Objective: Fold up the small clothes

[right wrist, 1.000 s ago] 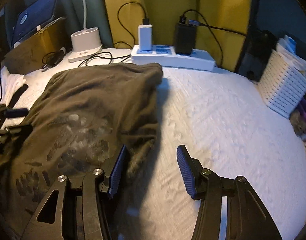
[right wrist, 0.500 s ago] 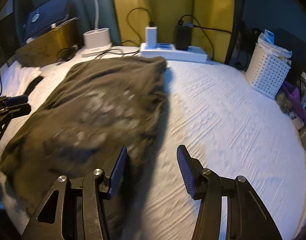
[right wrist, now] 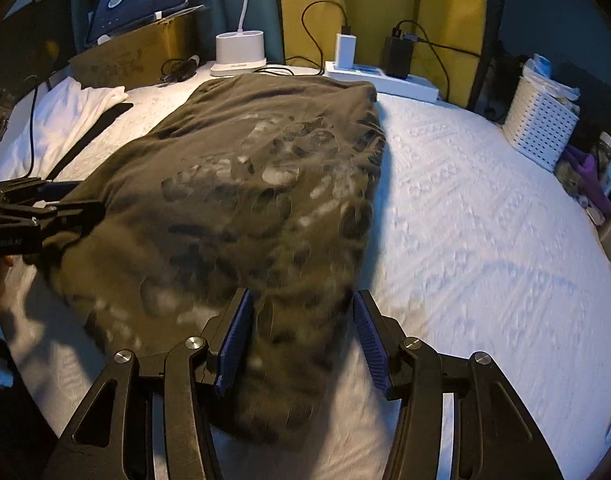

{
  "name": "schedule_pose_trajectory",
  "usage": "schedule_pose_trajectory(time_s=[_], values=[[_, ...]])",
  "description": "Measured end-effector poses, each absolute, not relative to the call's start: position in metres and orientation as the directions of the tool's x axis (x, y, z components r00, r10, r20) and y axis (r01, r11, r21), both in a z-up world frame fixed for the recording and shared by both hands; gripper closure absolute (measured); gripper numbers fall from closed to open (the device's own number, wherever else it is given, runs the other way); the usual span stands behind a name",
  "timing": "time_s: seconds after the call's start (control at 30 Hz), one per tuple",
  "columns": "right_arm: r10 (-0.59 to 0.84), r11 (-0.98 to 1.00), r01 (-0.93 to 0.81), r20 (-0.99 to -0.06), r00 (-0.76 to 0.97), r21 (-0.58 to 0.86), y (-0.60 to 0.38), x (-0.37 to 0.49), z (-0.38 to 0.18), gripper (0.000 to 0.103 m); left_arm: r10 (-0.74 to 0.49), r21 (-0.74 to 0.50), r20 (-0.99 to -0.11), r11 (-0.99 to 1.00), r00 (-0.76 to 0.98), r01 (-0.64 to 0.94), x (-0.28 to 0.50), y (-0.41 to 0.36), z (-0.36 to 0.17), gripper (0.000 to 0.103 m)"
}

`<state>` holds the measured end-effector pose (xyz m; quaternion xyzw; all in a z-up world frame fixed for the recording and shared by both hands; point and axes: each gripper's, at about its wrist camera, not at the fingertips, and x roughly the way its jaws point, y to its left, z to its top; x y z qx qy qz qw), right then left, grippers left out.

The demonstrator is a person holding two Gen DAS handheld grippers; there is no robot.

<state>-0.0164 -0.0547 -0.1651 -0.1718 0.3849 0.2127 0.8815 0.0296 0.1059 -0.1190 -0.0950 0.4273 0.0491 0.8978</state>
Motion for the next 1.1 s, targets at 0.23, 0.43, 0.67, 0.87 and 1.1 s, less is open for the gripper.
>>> schedule_pose_trajectory(time_s=[0.23, 0.43, 0.67, 0.87, 1.1], values=[[0.258, 0.867, -0.489, -0.751, 0.607, -0.098, -0.071, -0.026, -0.165, 0.044, -0.008, -0.148, -0.785, 0.973, 0.62, -0.175, 0.016, 0.108, -0.116, 0.033], [0.263, 0.857, -0.508, -0.769, 0.582, -0.091, -0.073, -0.023, -0.157, 0.043, -0.009, -0.161, -0.746, 0.973, 0.666, -0.167, 0.021, 0.11, -0.092, 0.033], [0.27, 0.869, -0.488, -0.749, 0.605, -0.08, -0.081, -0.003, -0.14, 0.043, -0.007, -0.146, -0.742, 0.978, 0.67, -0.151, 0.054, 0.111, -0.085, 0.033], [0.265, 0.885, -0.46, -0.733, 0.627, -0.074, -0.085, 0.027, -0.128, 0.043, -0.019, -0.141, -0.736, 0.982, 0.677, -0.126, 0.083, 0.112, -0.08, 0.033], [0.265, 0.887, -0.456, -0.727, 0.633, -0.073, -0.082, 0.065, -0.12, 0.041, -0.028, -0.143, -0.734, 0.983, 0.679, -0.114, 0.118, 0.121, -0.079, 0.033]])
